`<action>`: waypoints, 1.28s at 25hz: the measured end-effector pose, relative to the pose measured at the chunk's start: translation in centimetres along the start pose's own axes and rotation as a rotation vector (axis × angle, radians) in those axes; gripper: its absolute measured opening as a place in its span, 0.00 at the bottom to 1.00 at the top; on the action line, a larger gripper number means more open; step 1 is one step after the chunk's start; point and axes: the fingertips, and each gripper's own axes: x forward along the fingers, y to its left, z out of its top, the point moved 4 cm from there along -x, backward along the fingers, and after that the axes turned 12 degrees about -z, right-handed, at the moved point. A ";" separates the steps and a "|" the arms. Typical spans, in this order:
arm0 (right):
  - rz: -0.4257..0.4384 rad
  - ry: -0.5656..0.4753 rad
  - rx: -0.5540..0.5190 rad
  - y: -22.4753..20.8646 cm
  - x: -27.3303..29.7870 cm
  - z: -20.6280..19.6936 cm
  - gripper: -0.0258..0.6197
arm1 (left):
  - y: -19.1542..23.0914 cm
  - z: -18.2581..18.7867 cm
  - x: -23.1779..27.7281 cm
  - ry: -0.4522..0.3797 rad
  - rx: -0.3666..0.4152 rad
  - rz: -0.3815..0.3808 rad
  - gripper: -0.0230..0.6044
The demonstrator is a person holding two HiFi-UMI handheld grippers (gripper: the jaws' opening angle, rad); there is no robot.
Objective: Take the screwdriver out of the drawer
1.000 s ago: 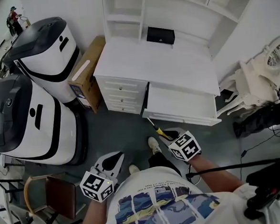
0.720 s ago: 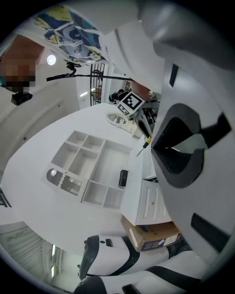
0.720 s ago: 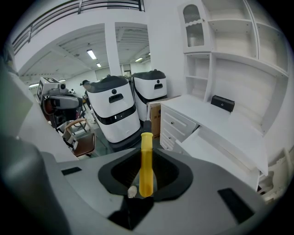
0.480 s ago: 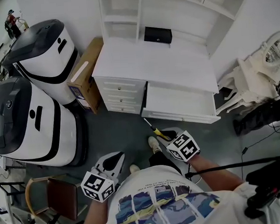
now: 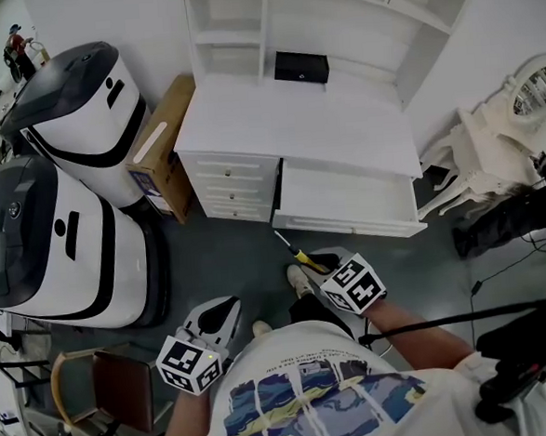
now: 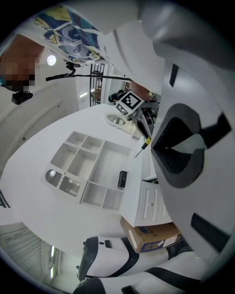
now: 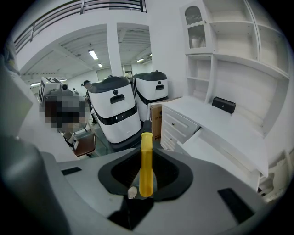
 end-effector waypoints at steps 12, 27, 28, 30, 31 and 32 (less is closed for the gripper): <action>0.021 -0.005 -0.006 0.7 0.8 0.1 0.19 | 0.4 -0.5 -0.3 0.008 -0.011 0.006 0.06; 0.039 -0.006 0.007 0.4 1.0 -0.3 0.19 | 0.4 -0.3 0.9 0.029 -0.015 -0.010 0.06; 0.039 -0.006 0.007 0.3 1.0 -0.3 0.19 | 0.4 -0.3 1.0 0.030 -0.015 -0.011 0.06; 0.040 -0.006 0.009 0.2 1.1 -0.4 0.19 | 0.4 -0.3 1.3 0.032 -0.015 -0.012 0.06; 0.041 -0.006 0.009 0.1 1.1 -0.5 0.19 | 0.3 -0.3 1.4 0.033 -0.015 -0.013 0.06; 0.042 -0.006 0.010 0.0 1.1 -0.5 0.19 | 0.3 -0.3 1.5 0.035 -0.016 -0.014 0.06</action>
